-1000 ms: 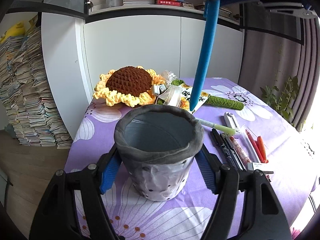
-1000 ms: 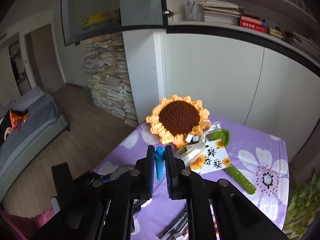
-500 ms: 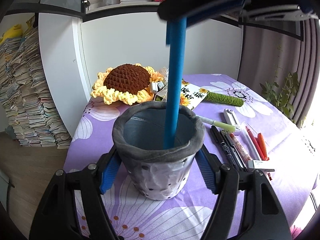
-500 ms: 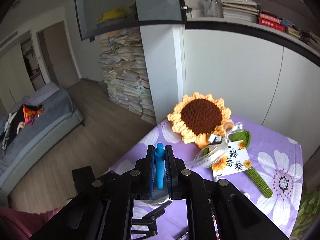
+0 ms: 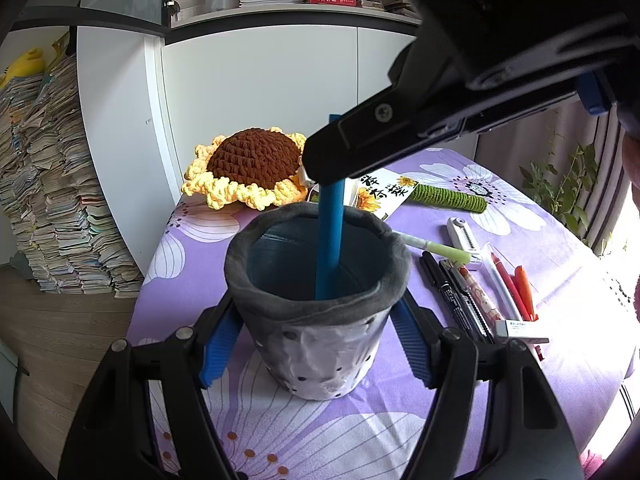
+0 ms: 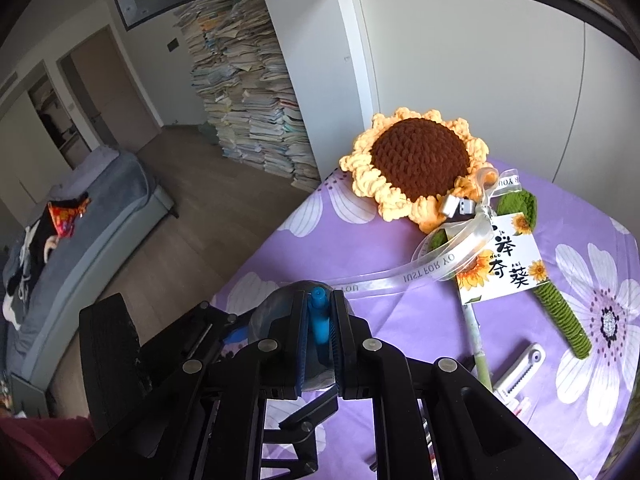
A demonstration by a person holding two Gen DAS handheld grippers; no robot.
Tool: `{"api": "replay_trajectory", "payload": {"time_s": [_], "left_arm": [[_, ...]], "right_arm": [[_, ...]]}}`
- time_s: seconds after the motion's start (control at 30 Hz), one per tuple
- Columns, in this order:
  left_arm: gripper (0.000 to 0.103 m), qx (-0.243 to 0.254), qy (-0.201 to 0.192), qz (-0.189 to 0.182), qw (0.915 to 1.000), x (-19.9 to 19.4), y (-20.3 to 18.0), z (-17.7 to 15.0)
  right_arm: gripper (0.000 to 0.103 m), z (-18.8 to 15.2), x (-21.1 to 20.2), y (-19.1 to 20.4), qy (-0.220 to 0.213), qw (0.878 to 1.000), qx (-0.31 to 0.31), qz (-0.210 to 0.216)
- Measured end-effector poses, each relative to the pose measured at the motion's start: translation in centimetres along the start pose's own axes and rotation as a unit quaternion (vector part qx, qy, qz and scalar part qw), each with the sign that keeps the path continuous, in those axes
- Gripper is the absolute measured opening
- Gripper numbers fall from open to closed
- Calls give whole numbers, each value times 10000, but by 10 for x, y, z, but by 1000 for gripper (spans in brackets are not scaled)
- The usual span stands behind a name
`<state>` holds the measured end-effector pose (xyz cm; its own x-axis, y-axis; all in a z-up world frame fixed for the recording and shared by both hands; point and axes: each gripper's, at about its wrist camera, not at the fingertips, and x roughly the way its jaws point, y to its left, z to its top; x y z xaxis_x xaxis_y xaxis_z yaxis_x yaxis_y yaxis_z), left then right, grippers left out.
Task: Organize stationery
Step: 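Lower the blue pens into the cup with the right gripper and release, then grasp the green highlighter with the right gripper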
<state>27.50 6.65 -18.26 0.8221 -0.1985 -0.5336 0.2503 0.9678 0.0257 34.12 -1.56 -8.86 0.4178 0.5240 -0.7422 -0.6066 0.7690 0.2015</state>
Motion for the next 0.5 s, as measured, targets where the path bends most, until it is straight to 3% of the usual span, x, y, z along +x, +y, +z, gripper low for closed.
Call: {"api": "replay_trajectory", "payload": {"time_s": [0.2, 0.33, 0.4, 0.47, 0.5], "left_arm": [[70, 2, -6, 0, 10000, 0, 0, 0], [70, 1, -3, -1, 10000, 0, 0, 0], [70, 0, -4, 0, 10000, 0, 0, 0], [70, 2, -7, 0, 10000, 0, 0, 0], [70, 1, -4, -1, 10000, 0, 0, 0]], "right_arm": [[12, 2, -30, -10, -379, 9992, 68, -111], [17, -1, -38, -43, -340, 9977, 435, -400], [43, -4, -22, -62, -18, 9969, 509, -606], [54, -12, 4, -81, 435, 9934, 569, -896], [54, -18, 17, -90, 641, 9907, 620, -1030]]}}
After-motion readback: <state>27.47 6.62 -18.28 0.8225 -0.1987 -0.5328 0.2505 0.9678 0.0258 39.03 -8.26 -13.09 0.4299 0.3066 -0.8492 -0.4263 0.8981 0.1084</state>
